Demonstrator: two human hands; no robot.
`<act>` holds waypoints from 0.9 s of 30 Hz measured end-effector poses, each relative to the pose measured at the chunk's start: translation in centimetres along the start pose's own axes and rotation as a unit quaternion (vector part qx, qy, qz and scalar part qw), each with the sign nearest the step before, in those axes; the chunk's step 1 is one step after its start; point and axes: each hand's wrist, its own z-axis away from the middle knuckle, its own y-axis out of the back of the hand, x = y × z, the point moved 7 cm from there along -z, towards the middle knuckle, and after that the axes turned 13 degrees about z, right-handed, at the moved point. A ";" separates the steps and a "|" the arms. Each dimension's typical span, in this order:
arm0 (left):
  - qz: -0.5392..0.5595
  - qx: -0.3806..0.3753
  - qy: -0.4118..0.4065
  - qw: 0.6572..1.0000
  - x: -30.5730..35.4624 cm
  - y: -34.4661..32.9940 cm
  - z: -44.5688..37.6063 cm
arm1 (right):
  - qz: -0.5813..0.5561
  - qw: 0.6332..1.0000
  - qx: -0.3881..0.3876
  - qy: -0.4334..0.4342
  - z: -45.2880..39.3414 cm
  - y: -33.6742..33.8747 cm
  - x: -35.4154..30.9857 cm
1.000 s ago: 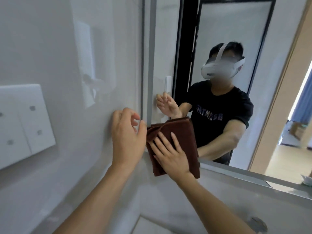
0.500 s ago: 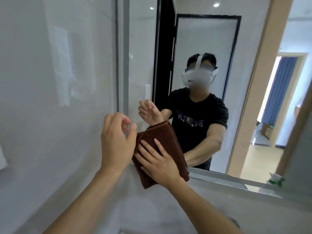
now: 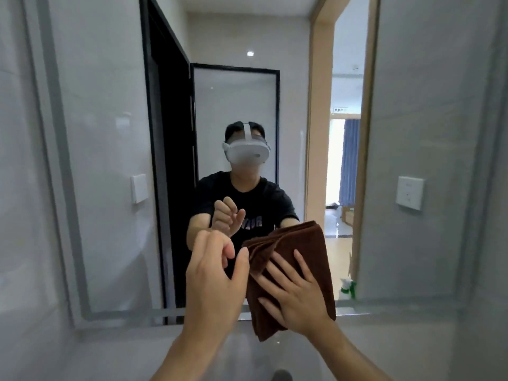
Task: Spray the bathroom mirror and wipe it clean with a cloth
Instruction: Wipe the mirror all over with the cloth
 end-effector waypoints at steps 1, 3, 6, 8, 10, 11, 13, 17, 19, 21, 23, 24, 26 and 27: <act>0.006 -0.005 -0.010 1.000 0.5 -0.5 0.0 | -0.002 1.000 0.008 -0.005 -0.3 0.1 0.8; 0.014 -0.009 -0.033 0.999 1.6 -0.8 -0.2 | -0.005 0.999 0.029 -0.018 -1.9 0.7 2.5; 0.019 -0.005 -0.065 0.998 3.2 -0.4 -1.3 | -0.008 0.997 0.061 -0.043 -5.9 2.4 5.7; 0.025 -0.010 -0.085 0.996 4.2 -0.2 -2.4 | -0.011 0.995 0.081 -0.057 -9.5 4.0 8.1; 0.025 -0.012 -0.101 0.994 5.3 -0.3 -3.9 | -0.006 0.994 0.088 -0.057 -13.6 5.7 10.3; 0.024 -0.010 -0.112 0.993 6.0 -0.3 -4.8 | 0.000 0.995 0.087 -0.053 -15.7 6.5 11.3; 0.026 -0.008 -0.133 0.991 7.4 -0.4 -6.6 | 0.012 0.995 0.082 -0.049 -19.9 7.8 13.1; 0.055 -0.002 -0.153 0.987 9.6 -0.6 -11.4 | -0.041 0.994 0.090 -0.053 -27.7 10.5 16.0; 0.060 0.019 -0.159 0.985 10.2 -0.6 -14.2 | -0.167 0.981 0.084 -0.049 -30.1 11.8 17.5; 0.065 0.044 -0.142 0.987 10.1 -0.8 -16.7 | -0.296 0.953 0.056 -0.040 -30.8 12.5 18.8; 0.066 0.044 -0.105 0.991 9.6 -1.8 -18.9 | -0.359 0.933 0.030 -0.027 -30.6 12.7 19.7; 0.059 0.036 -0.088 0.994 9.3 -2.6 -19.8 | -0.387 0.921 0.019 -0.025 -30.5 12.8 20.0; 0.045 0.023 -0.074 0.996 9.0 -4.3 -21.1 | -0.452 0.891 0.002 -0.044 -30.5 13.2 20.6; 0.037 0.023 -0.075 0.996 9.0 -5.0 -21.5 | -0.479 0.876 -0.005 -0.058 -30.5 13.4 20.8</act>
